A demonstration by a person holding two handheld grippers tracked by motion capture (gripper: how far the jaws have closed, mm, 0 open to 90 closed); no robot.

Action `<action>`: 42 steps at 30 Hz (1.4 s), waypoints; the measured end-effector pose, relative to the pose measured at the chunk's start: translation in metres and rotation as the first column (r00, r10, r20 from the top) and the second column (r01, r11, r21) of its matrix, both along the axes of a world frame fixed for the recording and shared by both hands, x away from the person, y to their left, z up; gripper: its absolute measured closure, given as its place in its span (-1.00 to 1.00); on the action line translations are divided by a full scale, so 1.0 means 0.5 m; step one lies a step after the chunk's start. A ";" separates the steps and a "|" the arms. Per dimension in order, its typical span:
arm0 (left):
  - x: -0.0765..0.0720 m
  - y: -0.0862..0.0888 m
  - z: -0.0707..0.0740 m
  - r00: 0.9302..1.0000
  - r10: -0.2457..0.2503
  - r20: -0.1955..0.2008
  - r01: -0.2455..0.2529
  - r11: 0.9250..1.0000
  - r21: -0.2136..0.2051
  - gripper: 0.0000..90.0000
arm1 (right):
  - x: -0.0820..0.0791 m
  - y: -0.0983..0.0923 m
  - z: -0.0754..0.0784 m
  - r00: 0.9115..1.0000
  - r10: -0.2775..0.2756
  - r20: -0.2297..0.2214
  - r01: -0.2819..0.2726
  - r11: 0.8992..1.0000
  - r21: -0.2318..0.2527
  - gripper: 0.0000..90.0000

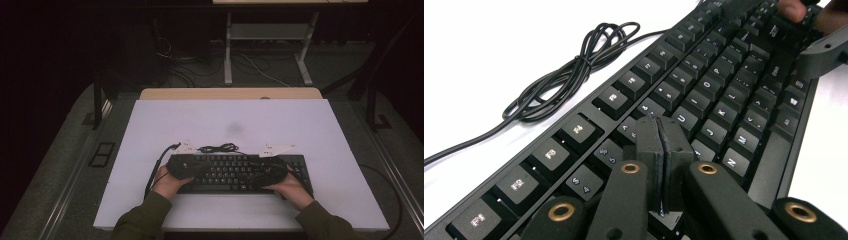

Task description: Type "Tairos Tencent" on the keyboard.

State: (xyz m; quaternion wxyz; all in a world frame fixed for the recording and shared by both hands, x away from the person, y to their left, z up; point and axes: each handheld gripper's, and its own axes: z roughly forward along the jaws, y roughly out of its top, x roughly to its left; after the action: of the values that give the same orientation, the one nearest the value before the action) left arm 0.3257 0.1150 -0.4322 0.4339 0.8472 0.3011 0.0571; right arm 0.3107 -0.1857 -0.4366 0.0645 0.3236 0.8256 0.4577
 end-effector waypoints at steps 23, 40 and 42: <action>-0.008 0.012 0.014 0.999 0.017 0.033 -0.015 0.998 -0.056 -0.29 | 0.007 -0.005 -0.003 0.999 0.006 0.033 -0.007 1.000 0.016 -0.71; -0.025 0.033 0.025 0.997 0.031 0.065 -0.026 0.997 -0.076 -0.91 | 0.007 -0.030 0.005 0.999 -0.020 0.049 0.019 1.000 0.019 -0.73; -0.028 0.036 0.027 0.997 0.028 0.068 -0.022 0.997 -0.074 -0.97 | 0.005 -0.032 0.006 0.998 -0.022 0.053 0.021 1.000 0.019 -0.73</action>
State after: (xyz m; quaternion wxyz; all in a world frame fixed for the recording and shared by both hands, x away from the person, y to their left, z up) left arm 0.3117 0.1331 -0.4185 0.4742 0.8244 0.2984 0.0807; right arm 0.3133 -0.2018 -0.4336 0.0883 0.3207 0.8159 0.4729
